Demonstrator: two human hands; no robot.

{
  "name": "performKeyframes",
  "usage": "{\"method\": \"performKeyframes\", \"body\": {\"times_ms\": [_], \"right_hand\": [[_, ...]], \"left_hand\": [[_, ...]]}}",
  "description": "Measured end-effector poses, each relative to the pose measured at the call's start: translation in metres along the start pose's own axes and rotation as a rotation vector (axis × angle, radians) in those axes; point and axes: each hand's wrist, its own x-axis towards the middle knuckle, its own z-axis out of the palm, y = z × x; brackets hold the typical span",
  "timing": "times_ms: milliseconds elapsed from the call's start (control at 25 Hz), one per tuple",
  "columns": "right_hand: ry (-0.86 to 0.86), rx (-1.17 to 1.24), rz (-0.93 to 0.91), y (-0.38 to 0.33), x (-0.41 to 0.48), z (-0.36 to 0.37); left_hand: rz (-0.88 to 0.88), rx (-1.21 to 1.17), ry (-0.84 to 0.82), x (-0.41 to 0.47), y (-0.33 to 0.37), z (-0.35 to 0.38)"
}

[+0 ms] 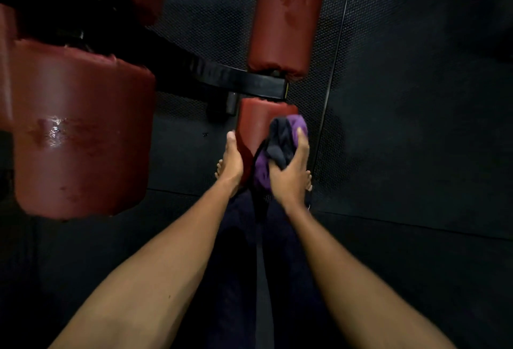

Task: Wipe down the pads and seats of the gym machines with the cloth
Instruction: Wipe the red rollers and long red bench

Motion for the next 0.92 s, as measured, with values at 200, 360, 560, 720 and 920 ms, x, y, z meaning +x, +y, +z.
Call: {"method": "performKeyframes", "body": {"times_ms": [200, 360, 560, 720, 920], "right_hand": [[-0.153, -0.335, -0.261, 0.003, -0.032, 0.008], [-0.015, -0.443, -0.407, -0.034, 0.057, -0.003], [0.132, -0.067, -0.083, -0.018, 0.03, -0.003], [-0.007, -0.301, -0.032, 0.029, -0.047, 0.006], [-0.002, -0.487, -0.401, -0.006, 0.012, 0.005]], "left_hand": [[0.167, 0.116, -0.099, -0.168, 0.107, -0.003], [0.16, 0.084, -0.133, -0.149, 0.089, -0.003], [0.029, -0.007, -0.105, -0.034, 0.023, -0.005], [0.047, 0.117, -0.132, -0.143, 0.095, -0.011], [0.199, 0.27, -0.063, -0.19, 0.097, 0.011]]}}
